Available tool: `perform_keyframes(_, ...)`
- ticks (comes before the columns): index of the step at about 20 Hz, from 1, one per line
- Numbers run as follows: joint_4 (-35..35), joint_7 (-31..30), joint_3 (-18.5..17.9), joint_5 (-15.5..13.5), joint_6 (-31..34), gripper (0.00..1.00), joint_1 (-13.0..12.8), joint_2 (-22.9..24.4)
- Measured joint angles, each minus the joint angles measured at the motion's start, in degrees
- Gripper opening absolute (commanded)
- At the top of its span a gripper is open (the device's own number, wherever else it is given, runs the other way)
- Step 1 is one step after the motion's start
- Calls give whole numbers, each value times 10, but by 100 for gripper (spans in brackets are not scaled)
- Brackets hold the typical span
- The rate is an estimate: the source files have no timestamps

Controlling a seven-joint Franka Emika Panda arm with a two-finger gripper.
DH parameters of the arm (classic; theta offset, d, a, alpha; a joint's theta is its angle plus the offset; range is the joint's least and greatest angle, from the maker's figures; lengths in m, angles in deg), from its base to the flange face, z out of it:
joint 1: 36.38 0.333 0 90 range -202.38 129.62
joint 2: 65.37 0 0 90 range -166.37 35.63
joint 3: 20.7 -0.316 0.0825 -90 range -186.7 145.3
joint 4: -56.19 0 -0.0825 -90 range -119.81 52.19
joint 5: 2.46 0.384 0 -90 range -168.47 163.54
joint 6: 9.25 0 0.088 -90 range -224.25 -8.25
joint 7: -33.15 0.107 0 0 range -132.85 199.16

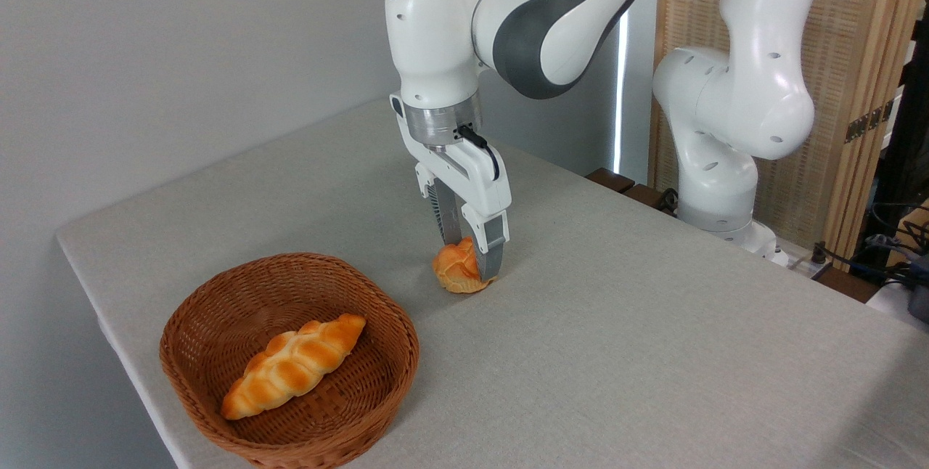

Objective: Put bread into the basket
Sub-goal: 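Close the gripper fingers around the round bread roll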

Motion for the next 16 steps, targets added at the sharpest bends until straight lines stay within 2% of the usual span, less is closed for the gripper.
perform_keyframes(8,0,14,0,0,0,36,0,0)
perform_keyframes(16,0,14,0,0,0,36,0,0)
